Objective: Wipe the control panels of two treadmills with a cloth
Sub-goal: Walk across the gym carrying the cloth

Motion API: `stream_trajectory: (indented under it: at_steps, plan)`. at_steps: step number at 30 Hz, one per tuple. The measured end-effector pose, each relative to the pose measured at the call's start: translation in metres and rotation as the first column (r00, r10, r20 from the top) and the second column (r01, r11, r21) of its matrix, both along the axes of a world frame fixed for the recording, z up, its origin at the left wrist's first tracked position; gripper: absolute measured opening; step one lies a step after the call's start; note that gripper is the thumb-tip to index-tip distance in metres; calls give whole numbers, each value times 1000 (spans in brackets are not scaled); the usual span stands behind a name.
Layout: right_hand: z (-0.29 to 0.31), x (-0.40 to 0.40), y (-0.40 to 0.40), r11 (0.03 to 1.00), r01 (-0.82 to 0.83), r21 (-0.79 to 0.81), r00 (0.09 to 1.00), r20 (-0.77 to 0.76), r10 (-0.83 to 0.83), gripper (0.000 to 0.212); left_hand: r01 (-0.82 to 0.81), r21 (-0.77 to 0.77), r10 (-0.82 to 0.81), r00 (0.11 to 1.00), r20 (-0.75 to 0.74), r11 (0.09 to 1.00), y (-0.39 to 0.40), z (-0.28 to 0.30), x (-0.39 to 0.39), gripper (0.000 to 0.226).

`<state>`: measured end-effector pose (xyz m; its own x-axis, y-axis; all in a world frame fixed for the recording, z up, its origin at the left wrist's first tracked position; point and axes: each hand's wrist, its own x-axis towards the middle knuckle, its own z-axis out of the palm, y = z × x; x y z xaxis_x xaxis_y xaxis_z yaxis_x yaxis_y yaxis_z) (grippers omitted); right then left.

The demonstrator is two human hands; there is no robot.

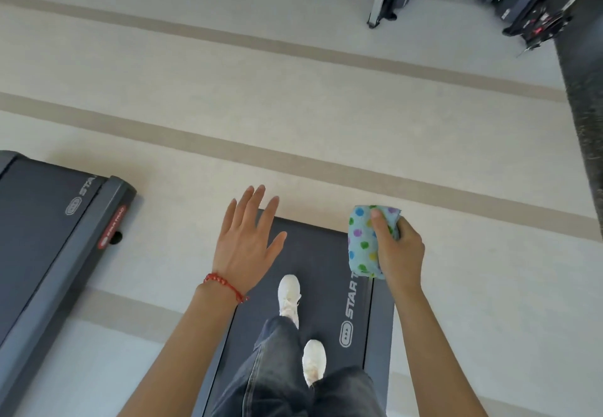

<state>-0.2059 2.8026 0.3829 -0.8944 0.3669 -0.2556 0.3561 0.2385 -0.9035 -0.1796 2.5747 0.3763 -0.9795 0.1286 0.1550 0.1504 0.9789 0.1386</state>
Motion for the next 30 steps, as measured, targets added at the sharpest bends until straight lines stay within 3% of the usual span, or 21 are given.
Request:
stream_trajectory:
  at_steps: [17, 30]
  plan:
    - [1, -219, -12, 996, 63, 61, 998, 3, -63, 29, 134, -11, -134, 991, -3, 991, -14, -9, -250, 53]
    - [7, -408, 44, 998, -9, 62, 998, -66, 13, 32, 24, 3, -24, 1000, 2, 1000, 37, 1, -413, 53]
